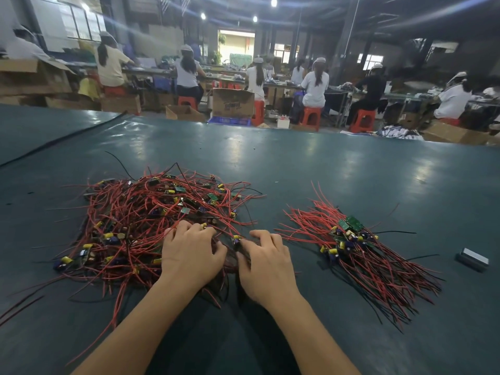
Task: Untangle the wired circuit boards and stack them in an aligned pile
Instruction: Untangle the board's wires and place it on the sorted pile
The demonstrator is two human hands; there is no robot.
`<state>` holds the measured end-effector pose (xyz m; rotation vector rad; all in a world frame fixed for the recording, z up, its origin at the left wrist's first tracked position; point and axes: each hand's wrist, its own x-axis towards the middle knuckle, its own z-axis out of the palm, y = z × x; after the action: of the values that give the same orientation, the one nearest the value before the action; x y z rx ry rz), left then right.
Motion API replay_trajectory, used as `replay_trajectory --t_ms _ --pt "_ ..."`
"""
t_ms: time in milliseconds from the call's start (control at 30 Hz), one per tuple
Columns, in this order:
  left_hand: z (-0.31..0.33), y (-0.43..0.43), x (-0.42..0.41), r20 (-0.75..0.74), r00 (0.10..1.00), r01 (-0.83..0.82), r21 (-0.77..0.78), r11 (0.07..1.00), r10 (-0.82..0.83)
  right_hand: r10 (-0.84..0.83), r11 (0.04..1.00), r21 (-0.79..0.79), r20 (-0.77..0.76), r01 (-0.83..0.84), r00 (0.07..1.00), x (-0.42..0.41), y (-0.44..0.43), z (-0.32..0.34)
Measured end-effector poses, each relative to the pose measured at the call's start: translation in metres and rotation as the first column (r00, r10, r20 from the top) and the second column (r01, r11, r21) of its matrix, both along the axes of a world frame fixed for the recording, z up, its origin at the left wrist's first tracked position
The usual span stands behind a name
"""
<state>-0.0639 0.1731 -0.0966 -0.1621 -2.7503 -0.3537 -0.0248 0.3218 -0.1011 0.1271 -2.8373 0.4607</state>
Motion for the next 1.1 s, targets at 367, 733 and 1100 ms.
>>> replay_trajectory --t_ms 367,733,1100 --pt "0.007 0.004 0.007 -0.131 0.970 0.239 0.334 0.912 -0.206 0.051 0.993 -0.104 -0.040 -0.055 0.998 0.006 0.000 0.004" --pt "0.007 0.006 0.005 -0.095 0.939 0.294 0.719 0.629 -0.330 0.075 0.958 -0.275 -0.045 -0.084 0.996 0.010 -0.009 0.004" --pt "0.009 0.003 0.010 -0.185 0.941 0.339 0.514 0.788 -0.284 0.128 0.961 -0.229 -0.128 -0.154 0.984 0.012 -0.009 0.001"
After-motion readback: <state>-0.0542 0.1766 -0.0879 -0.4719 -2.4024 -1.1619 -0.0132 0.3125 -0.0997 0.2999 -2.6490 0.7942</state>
